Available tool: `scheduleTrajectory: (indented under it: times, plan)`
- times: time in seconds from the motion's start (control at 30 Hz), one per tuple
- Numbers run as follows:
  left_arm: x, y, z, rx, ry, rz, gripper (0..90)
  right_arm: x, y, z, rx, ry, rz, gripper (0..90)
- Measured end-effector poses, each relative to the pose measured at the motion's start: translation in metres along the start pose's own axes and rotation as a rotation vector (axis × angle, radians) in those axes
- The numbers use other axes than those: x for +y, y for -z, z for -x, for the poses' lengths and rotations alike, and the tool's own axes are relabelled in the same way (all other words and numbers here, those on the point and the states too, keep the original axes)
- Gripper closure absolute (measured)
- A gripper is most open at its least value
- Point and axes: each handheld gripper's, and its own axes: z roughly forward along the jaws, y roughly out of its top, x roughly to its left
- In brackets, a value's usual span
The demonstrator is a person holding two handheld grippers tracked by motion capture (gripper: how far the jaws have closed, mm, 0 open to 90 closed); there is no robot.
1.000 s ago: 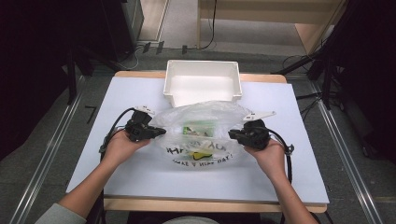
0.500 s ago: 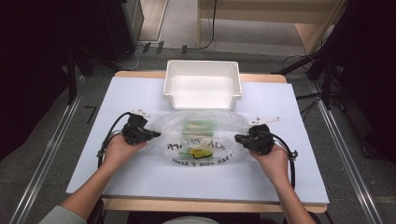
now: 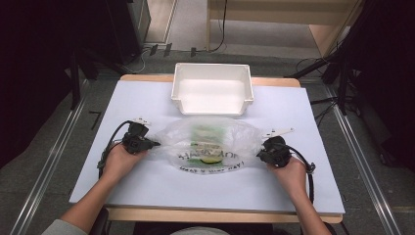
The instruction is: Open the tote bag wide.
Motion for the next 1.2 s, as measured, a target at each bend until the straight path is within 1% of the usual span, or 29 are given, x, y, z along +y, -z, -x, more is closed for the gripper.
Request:
scheduleTrajectory:
  times: [0.03, 0.1, 0.2, 0.23, 0.37, 0.43, 0.47, 0.5, 0.57, 0.67, 0.7, 0.73, 0.77, 0.8, 0.83, 0.9, 0.93, 1.0, 1.03, 1.1, 1.13, 1.2]
  plan:
    - [-0.001, 0.001, -0.002, 0.001, 0.007, 0.0, 90.0, -0.003, 0.0, 0.002, -0.001, -0.001, -0.007, 90.0]
    - [-0.001, 0.001, -0.003, 0.003, 0.007, 0.002, 90.0, -0.003, 0.0, 0.002, 0.001, -0.01, -0.011, 90.0]
    - [-0.001, 0.001, -0.004, 0.004, 0.021, 0.005, 90.0, -0.005, 0.001, 0.003, 0.003, -0.001, -0.007, 90.0]
    - [-0.001, 0.001, -0.005, 0.009, 0.018, 0.003, 90.0, -0.006, 0.001, 0.003, 0.006, 0.004, -0.004, 90.0]
    - [-0.001, 0.003, -0.007, 0.016, 0.023, -0.001, 90.0, -0.012, 0.006, 0.008, 0.004, -0.01, 0.002, 90.0]
    - [-0.001, 0.004, -0.008, 0.035, 0.022, 0.0, 90.0, -0.015, 0.008, 0.009, 0.001, -0.012, 0.004, 90.0]
    - [-0.002, 0.004, -0.008, 0.035, 0.018, 0.001, 90.0, -0.017, 0.01, 0.009, -0.004, -0.01, 0.004, 90.0]
    - [-0.002, 0.004, -0.009, 0.035, 0.023, 0.004, 90.0, -0.018, 0.011, 0.009, -0.011, -0.008, 0.003, 90.0]
    - [-0.002, 0.004, -0.01, 0.045, 0.025, 0.009, 90.0, -0.022, 0.013, 0.01, -0.011, -0.012, 0.008, 90.0]
    - [-0.001, 0.003, -0.012, 0.027, 0.047, 0.023, 90.0, -0.023, 0.014, 0.011, -0.016, -0.017, 0.006, 90.0]
    - [-0.001, 0.003, -0.012, 0.022, 0.045, 0.026, 90.0, -0.022, 0.014, 0.01, -0.022, -0.022, 0.004, 90.0]
    - [-0.001, 0.003, -0.011, 0.014, 0.041, 0.029, 90.0, -0.021, 0.014, 0.008, -0.02, -0.018, -0.002, 90.0]
    - [-0.001, 0.006, -0.01, -0.007, 0.043, 0.043, 90.0, -0.02, 0.015, 0.007, -0.007, -0.004, 0.006, 90.0]
    - [0.001, 0.011, -0.008, -0.027, 0.048, 0.07, 90.0, -0.02, 0.017, 0.005, 0.006, 0.0, 0.02, 90.0]
    - [0.002, 0.014, -0.006, -0.033, 0.046, 0.087, 90.0, -0.018, 0.021, 0.003, 0.019, 0.001, 0.04, 90.0]
    - [0.007, 0.022, -0.001, -0.045, 0.031, 0.104, 90.0, -0.014, 0.026, 0.001, 0.024, 0.02, 0.073, 90.0]
    - [0.009, 0.026, 0.003, -0.054, 0.025, 0.114, 90.0, -0.013, 0.029, -0.001, 0.03, 0.015, 0.075, 90.0]
    - [0.014, 0.032, 0.011, -0.059, -0.001, 0.125, 90.0, -0.01, 0.035, -0.006, 0.048, 0.027, 0.104, 90.0]
    - [0.017, 0.035, 0.016, -0.066, -0.013, 0.125, 90.0, -0.008, 0.037, -0.009, 0.056, 0.044, 0.113, 90.0]
    - [0.02, 0.039, 0.022, -0.08, -0.022, 0.131, 90.0, -0.002, 0.046, -0.021, 0.063, 0.081, 0.132, 90.0]
    - [0.021, 0.04, 0.025, -0.087, -0.028, 0.134, 90.0, -0.002, 0.046, -0.021, 0.063, 0.081, 0.132, 90.0]
    - [0.024, 0.043, 0.031, -0.096, -0.041, 0.14, 90.0, 0.004, 0.051, -0.029, 0.077, 0.105, 0.152, 90.0]
